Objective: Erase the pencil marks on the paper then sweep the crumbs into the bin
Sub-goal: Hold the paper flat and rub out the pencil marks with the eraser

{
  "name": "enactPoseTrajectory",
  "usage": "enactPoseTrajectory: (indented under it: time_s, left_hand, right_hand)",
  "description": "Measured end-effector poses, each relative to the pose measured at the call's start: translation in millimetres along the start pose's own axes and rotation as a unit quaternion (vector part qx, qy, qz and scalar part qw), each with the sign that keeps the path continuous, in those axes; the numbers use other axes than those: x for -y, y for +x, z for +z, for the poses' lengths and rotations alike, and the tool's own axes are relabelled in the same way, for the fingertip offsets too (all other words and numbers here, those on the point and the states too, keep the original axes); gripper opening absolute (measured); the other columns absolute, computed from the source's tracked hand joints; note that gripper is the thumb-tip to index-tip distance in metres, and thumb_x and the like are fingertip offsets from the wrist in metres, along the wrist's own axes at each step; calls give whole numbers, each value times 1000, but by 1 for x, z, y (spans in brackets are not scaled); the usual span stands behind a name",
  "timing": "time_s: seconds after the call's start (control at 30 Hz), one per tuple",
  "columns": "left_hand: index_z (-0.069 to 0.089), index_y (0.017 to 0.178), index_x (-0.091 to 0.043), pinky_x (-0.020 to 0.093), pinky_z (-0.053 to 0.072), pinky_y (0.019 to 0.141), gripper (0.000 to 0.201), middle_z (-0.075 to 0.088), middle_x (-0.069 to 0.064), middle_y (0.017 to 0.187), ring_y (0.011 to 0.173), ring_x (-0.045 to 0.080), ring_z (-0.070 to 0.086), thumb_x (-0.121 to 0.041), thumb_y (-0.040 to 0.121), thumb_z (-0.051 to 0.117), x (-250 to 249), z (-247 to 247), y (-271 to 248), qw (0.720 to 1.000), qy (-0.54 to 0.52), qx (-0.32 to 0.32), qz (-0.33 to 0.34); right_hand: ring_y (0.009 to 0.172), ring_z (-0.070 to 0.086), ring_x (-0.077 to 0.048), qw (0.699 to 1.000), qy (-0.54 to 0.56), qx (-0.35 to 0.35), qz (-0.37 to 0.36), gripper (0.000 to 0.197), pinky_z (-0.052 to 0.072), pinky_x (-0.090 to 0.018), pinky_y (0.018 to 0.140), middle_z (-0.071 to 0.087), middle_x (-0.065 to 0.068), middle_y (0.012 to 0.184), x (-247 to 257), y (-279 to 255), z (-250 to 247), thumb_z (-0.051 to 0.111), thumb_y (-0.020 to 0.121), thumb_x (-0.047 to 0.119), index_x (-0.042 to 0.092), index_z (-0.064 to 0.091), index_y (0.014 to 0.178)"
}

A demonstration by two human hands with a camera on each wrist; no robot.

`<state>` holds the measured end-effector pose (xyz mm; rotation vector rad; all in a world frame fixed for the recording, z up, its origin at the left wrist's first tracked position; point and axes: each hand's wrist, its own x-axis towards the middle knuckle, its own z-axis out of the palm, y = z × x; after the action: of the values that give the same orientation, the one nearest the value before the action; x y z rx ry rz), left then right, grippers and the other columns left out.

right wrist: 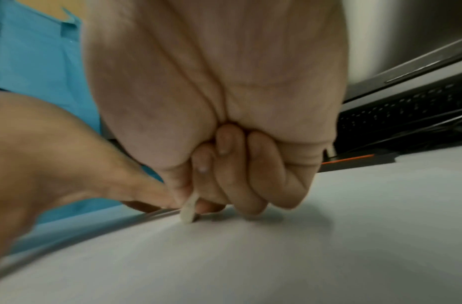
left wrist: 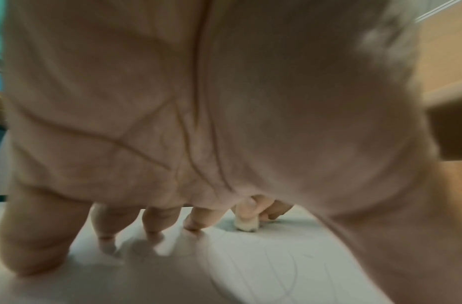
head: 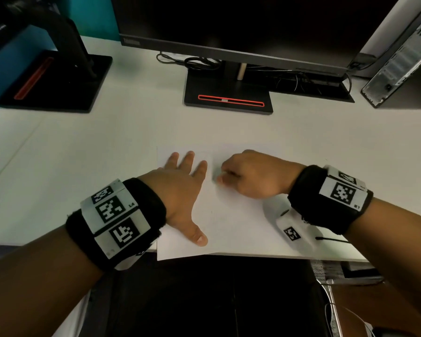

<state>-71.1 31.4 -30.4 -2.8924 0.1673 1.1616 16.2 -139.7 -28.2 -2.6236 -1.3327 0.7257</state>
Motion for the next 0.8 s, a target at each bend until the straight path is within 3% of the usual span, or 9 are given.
enactPoseTrajectory:
  time_s: [0.1, 0.17, 0.27, 0.37, 0.5, 0.57, 0.67, 0.8]
  left_hand:
    - [-34, 152, -24, 54, 15, 122, 154, -38, 9, 160, 150, 37, -26, -78, 60, 77, 1, 2, 1, 1000, 0, -4, 4]
    - [-36, 150, -32, 55, 15, 122, 152, -38, 8, 160, 149, 37, -27, -79, 59, 77, 1, 2, 1, 1000, -3, -7, 11]
    - [-35, 148, -44, 59, 16, 122, 145, -40, 8, 158, 148, 37, -30, -79, 60, 76, 2, 1, -1, 1000, -10, 6, 13]
    - [-33, 147, -47, 60, 18, 121, 143, -41, 7, 158, 148, 37, -31, -80, 61, 75, 2, 0, -1, 1000, -5, 8, 12]
    - [-35, 147, -46, 59, 17, 122, 143, -41, 9, 158, 147, 38, -31, -80, 61, 74, 0, 0, -1, 1000, 5, 14, 9]
    - [-35, 147, -46, 60, 14, 122, 144, -43, 9, 157, 146, 39, -32, -81, 60, 74, -1, -1, -2, 1000, 4, 17, 7]
    - [-35, 147, -45, 61, 13, 122, 145, -43, 9, 157, 146, 39, -32, -81, 59, 75, -3, -2, -1, 1000, -1, 15, 5]
    - [-35, 147, -44, 60, 14, 122, 146, -42, 10, 157, 147, 40, -31, -81, 59, 75, -2, 0, -2, 1000, 7, 13, 6]
  right_hand:
    - [62, 50, 0, 997, 12, 60, -50, 39, 33, -16, 60, 50, 11, 64, 17, -11, 12, 44, 104, 40, 30, 46, 67]
    - [61, 51, 3, 994, 25, 91, -57, 39, 33, -16, 60, 52, 14, 60, 18, -18, 14, 46, 104, 41, 32, 46, 66]
    - [63, 49, -3, 998, 24, 38, -33, 40, 34, -24, 67, 51, 11, 64, 3, -14, 5, 45, 103, 42, 30, 46, 66]
    - [60, 48, -4, 998, 13, 0, -56, 38, 33, -23, 66, 51, 9, 62, 6, -17, 10, 45, 104, 36, 25, 47, 67]
    - [61, 52, 7, 992, 34, 75, -100, 40, 34, -13, 58, 54, 32, 60, 22, -30, 23, 47, 104, 36, 32, 43, 65]
    - [62, 51, 9, 994, 25, 60, -86, 41, 32, -13, 58, 53, 36, 62, 12, -26, 16, 47, 104, 38, 33, 42, 64]
    - [59, 50, 1, 997, 29, 0, -67, 40, 30, -19, 60, 53, 11, 60, 2, -23, 14, 46, 104, 38, 27, 45, 65]
    - [60, 51, 5, 994, 24, 32, -100, 39, 32, -15, 57, 49, 9, 55, 18, -35, 29, 47, 103, 36, 29, 43, 65]
